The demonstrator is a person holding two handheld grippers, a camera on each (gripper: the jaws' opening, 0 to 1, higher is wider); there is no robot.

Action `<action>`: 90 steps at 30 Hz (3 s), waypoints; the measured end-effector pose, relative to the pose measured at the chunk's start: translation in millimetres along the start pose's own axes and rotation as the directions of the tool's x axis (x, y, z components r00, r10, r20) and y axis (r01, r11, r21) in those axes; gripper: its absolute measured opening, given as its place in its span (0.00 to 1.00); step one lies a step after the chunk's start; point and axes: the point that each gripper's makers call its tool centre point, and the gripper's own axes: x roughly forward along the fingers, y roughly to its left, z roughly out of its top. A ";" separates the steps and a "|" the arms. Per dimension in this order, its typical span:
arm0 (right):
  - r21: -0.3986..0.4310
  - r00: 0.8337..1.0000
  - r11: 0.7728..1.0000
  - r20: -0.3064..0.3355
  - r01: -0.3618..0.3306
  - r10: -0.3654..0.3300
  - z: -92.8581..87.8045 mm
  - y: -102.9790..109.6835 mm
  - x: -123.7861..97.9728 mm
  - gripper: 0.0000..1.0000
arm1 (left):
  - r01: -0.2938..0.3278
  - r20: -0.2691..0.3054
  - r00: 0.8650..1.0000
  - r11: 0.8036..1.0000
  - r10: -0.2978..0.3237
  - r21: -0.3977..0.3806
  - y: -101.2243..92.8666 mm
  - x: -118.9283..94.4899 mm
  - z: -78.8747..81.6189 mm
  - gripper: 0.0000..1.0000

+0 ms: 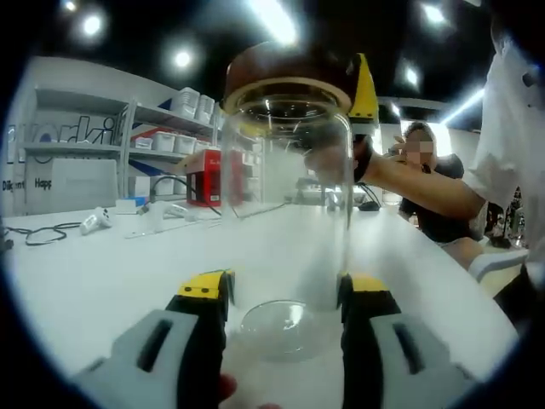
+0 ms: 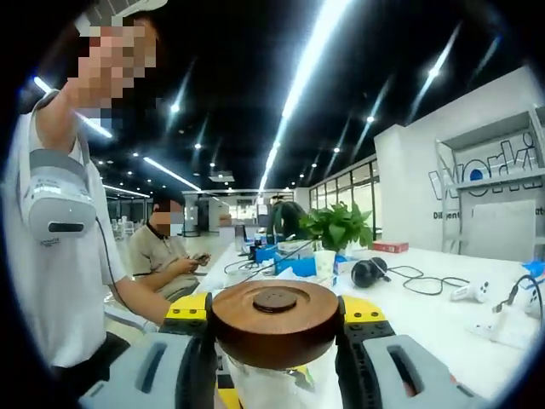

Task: Clamp the coffee can twist off the lid put the lid on the table pick up the lid cover the can tighten the lid

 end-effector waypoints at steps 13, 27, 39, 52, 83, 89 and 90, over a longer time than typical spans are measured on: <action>-0.004 1.000 1.000 0.019 -0.005 0.005 5.9 -1.3 0.3 0.50 | -0.001 0.000 1.000 1.000 0.001 0.000 -0.4 0.3 0.3 0.43; 0.005 1.000 1.000 0.025 0.011 -0.011 7.6 -3.3 0.9 0.49 | -0.004 0.000 1.000 1.000 0.004 0.001 0.3 0.0 0.0 0.44; -0.033 0.999 0.999 -0.010 0.035 -0.036 1.5 -0.6 1.0 0.47 | -0.005 -0.001 1.000 1.000 0.005 0.001 0.7 -0.1 -0.3 0.44; -0.035 0.998 0.998 0.040 0.046 -0.045 9.8 -0.7 -1.4 0.46 | -0.002 0.001 1.000 1.000 0.002 0.003 0.4 -0.4 0.1 0.44; -0.171 0.815 0.802 0.230 0.572 -0.532 74.4 -85.5 -93.0 0.47 | -0.001 0.000 1.000 1.000 0.001 0.002 -1.8 -1.5 0.5 0.44; -0.078 0.697 0.705 0.262 0.705 -0.668 65.9 -111.9 -126.8 0.47 | -0.001 0.000 1.000 1.000 0.001 0.002 -1.3 -1.2 0.3 0.44; -0.033 0.685 0.707 0.282 0.707 -0.672 66.6 -112.6 -131.2 0.47 | 0.000 0.000 1.000 1.000 0.000 0.001 -1.2 -1.3 0.3 0.44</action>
